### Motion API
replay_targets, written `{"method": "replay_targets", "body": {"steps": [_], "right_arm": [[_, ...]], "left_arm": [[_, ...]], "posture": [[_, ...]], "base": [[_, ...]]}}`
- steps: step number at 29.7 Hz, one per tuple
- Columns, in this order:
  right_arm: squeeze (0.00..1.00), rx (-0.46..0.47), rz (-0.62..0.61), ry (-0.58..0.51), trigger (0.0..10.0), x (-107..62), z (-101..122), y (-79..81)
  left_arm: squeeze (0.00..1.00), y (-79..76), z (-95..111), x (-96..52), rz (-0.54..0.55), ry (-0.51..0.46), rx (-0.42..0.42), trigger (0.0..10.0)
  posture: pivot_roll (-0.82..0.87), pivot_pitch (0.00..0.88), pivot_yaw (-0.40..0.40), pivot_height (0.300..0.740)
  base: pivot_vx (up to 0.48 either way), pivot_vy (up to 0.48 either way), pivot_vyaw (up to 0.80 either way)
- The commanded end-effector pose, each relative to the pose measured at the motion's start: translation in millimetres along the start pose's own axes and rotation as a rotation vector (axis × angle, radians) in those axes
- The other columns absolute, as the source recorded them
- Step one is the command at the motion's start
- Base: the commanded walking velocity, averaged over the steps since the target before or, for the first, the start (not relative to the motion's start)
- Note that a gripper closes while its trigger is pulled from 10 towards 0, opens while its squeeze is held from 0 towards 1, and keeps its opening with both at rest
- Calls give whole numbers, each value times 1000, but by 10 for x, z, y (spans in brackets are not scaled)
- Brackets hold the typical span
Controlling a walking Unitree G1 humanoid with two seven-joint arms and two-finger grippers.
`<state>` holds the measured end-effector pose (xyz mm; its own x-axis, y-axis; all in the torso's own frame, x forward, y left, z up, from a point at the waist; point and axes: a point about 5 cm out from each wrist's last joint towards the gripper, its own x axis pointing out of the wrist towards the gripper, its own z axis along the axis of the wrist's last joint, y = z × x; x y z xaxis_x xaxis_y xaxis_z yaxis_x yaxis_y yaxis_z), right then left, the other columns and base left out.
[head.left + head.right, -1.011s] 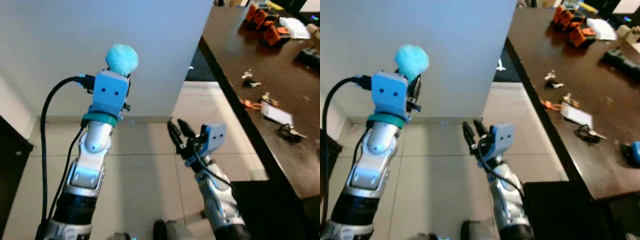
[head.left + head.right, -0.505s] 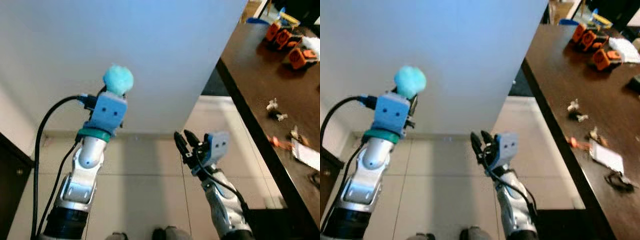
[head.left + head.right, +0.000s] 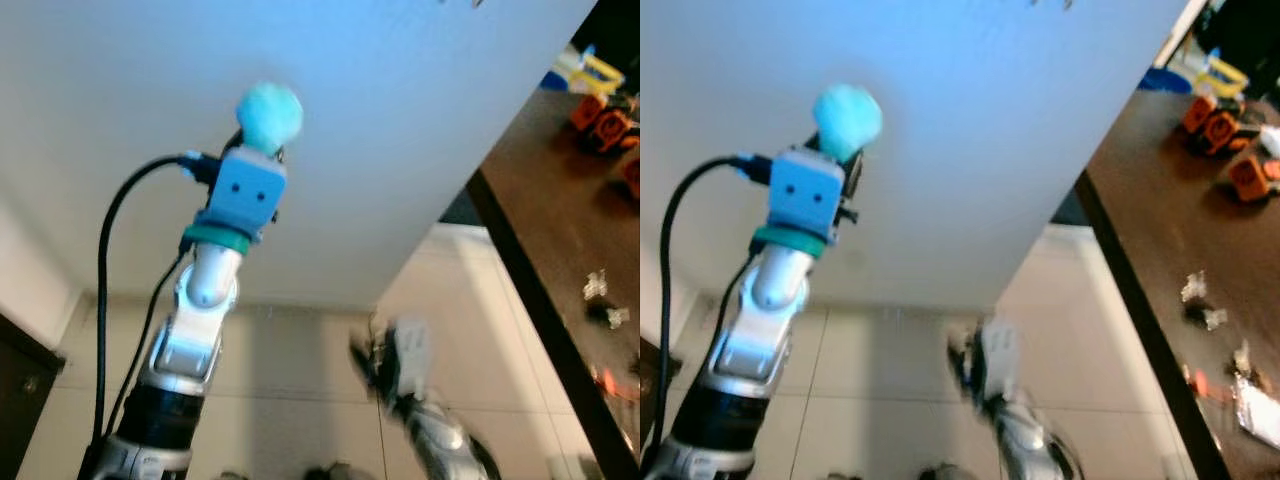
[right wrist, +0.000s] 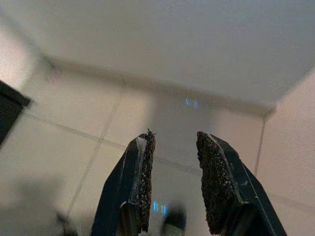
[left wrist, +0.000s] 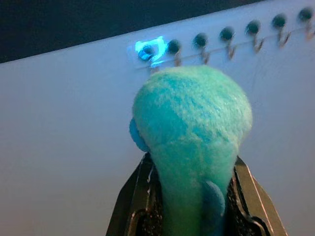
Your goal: Hang keys on a hook
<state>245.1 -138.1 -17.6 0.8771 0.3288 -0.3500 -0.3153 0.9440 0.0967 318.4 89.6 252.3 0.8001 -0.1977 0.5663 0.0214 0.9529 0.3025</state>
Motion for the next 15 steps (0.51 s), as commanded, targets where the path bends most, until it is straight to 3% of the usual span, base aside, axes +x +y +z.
{"method": "replay_targets", "body": {"steps": [1, 2, 4, 6, 8, 15], "right_arm": [[0, -39, -3, 18, 10000, -3, -10, -34], [0, -70, 12, 72, 10000, -21, -104, -11], [0, -70, 12, 72, 10000, -21, -104, -11], [0, -174, 78, 233, 10000, -121, -377, 48], [0, -213, 103, 292, 10000, -174, -481, 65], [0, -228, 97, 356, 10000, -259, -625, 57]], "left_arm": [[0, -86, 45, 10, -28, -15, -34, 10000], [0, -85, 76, 32, -28, -21, -53, 10000], [0, -85, 76, 32, -28, -21, -53, 10000], [0, -80, 154, 62, -31, -46, -72, 10000], [0, -75, 181, 68, -32, -56, -74, 10000], [0, -49, 248, 41, -32, -84, -63, 10000]], "posture": [[-74, 75, -26, 740], [-82, 76, -23, 740], [-82, 76, -23, 740], [-82, 77, -23, 740], [-80, 77, -24, 740], [-61, 82, -32, 740]], "base": [[480, 0, 0], [480, 0, 0], [480, 0, 0], [480, 0, 0], [480, 0, 0], [480, 0, 0]]}}
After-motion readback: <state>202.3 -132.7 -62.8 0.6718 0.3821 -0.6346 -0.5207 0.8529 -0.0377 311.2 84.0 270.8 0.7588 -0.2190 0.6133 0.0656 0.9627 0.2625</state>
